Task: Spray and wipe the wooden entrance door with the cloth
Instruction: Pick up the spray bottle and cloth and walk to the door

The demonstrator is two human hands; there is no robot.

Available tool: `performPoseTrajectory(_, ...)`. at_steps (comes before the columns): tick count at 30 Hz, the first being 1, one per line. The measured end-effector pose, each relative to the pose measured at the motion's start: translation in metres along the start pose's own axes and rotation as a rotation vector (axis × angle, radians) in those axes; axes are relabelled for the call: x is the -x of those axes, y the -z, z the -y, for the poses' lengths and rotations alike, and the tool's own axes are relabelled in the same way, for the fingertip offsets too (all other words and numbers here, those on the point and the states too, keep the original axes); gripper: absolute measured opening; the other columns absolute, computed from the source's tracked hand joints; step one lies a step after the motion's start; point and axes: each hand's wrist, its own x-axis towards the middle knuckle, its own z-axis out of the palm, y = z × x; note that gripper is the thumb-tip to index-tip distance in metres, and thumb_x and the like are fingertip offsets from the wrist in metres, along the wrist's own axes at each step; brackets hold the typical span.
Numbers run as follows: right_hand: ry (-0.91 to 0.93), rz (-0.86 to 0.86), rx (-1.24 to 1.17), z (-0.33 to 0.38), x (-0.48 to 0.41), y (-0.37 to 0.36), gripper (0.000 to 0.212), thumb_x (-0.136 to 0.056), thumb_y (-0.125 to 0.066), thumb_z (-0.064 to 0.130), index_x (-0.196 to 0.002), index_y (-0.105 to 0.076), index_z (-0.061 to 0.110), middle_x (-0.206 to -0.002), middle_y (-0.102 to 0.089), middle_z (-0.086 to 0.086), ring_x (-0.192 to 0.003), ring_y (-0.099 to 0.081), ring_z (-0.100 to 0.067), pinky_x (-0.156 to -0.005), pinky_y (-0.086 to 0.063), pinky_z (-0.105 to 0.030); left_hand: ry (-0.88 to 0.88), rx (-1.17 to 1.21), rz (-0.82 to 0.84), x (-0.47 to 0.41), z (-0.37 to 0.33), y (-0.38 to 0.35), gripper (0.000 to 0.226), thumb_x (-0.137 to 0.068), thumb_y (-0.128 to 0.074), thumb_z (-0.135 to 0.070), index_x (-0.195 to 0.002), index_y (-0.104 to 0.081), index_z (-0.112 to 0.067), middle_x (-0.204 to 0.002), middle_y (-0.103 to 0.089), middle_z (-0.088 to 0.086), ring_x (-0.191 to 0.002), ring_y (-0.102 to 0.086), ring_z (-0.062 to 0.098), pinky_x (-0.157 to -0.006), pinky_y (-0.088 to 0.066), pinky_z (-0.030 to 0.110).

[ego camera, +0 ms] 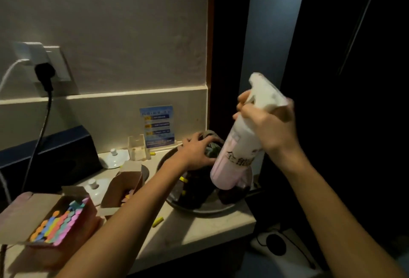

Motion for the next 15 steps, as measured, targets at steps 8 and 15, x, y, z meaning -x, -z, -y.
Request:
performPoseTrajectory(8, 0.004, -0.215, -0.033, 0.019, 0.046, 0.088, 0.008, -0.073, -0.063, 0.015, -0.071, -0.069, 0.020, -0.080, -0.070, -0.005, -0.073, -0.071, -0.022, -0.064, -0.057, -0.030, 0.101, -0.075, 0.038, -0.022, -0.016, -0.036, 0.086, -0.071, -0.065, -0.078, -0.145, -0.030, -0.053, -0.161, -0.015, 0.010, -0.141, -0.019, 0.054, -0.113, -0.022, 0.067)
performPoseTrajectory(15, -0.011, -0.282, 0.176, -0.022, 0.087, 0.143, 0.021, -0.086, -0.062, -0.007, -0.076, -0.066, 0.011, -0.079, -0.071, -0.002, -0.073, -0.071, -0.014, -0.075, -0.059, -0.046, 0.134, 0.086, -0.178, -0.039, -0.002, -0.030, 0.068, -0.073, -0.078, -0.047, -0.135, -0.049, -0.040, -0.132, -0.047, 0.018, -0.121, -0.047, 0.049, -0.104, -0.041, 0.059)
